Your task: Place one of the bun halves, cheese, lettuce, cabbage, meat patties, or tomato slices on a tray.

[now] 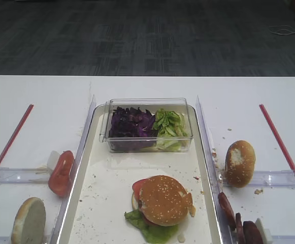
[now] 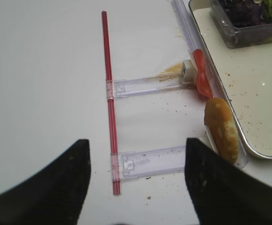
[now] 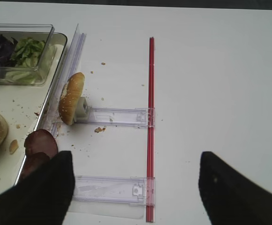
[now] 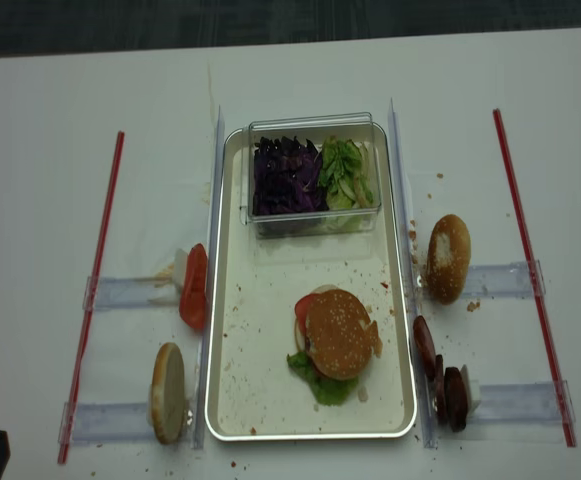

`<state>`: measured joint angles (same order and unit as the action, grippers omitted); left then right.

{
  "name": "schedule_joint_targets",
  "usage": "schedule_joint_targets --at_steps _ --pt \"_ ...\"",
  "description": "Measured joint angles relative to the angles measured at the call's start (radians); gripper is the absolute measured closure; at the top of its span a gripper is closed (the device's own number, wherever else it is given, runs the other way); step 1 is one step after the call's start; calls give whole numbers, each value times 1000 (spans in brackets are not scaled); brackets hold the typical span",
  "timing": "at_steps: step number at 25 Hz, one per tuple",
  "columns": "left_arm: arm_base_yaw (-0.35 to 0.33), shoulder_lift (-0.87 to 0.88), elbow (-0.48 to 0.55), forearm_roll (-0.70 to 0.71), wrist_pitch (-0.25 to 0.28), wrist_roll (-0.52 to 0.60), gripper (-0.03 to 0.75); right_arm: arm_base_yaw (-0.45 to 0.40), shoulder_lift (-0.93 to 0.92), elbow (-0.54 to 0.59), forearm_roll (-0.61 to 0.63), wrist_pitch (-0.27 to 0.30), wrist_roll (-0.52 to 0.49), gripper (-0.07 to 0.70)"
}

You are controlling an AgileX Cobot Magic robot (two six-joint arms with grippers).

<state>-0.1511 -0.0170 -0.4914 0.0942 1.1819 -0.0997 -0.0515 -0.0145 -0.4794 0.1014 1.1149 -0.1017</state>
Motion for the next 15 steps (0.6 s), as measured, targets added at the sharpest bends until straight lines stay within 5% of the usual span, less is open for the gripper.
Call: schedule_joint_targets --at_steps 15 --pt "0 0 0 0 0 0 278 0 0 0 0 0 0 50"
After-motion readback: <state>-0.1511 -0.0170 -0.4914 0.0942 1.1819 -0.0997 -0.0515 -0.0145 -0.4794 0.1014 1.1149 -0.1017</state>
